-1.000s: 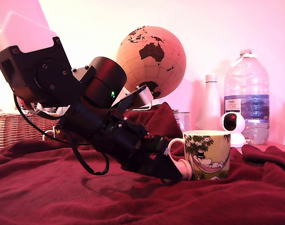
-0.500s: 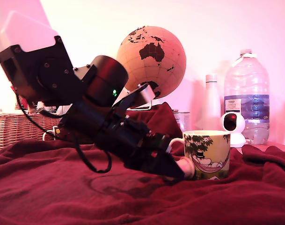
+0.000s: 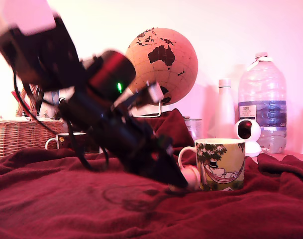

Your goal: Pick up the coffee capsules on the table and drop them inside the coffee cup

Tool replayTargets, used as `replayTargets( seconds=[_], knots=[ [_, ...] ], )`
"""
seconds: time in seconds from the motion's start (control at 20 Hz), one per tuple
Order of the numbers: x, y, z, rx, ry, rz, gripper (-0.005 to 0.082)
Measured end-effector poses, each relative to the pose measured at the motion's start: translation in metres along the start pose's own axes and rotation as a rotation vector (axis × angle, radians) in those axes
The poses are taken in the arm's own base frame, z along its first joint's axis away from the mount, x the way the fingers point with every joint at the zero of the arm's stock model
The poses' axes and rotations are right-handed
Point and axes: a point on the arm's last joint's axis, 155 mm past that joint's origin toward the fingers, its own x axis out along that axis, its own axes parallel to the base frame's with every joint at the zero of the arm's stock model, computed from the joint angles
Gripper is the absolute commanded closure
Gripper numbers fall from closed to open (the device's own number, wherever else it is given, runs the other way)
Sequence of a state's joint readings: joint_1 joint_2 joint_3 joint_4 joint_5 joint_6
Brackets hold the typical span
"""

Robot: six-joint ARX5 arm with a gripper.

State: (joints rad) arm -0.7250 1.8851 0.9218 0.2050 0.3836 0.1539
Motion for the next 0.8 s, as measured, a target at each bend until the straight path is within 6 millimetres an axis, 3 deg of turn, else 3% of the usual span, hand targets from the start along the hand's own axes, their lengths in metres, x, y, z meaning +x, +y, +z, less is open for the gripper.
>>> replayTargets(
  seconds=[0.35,0.8],
  knots=[
    [-0.035,-0.011,0.019,0.018,0.002,0.0,0.0625],
    [-0.053,-0.013,0.054,0.073,-0.106,0.018,0.0625]
  ],
)
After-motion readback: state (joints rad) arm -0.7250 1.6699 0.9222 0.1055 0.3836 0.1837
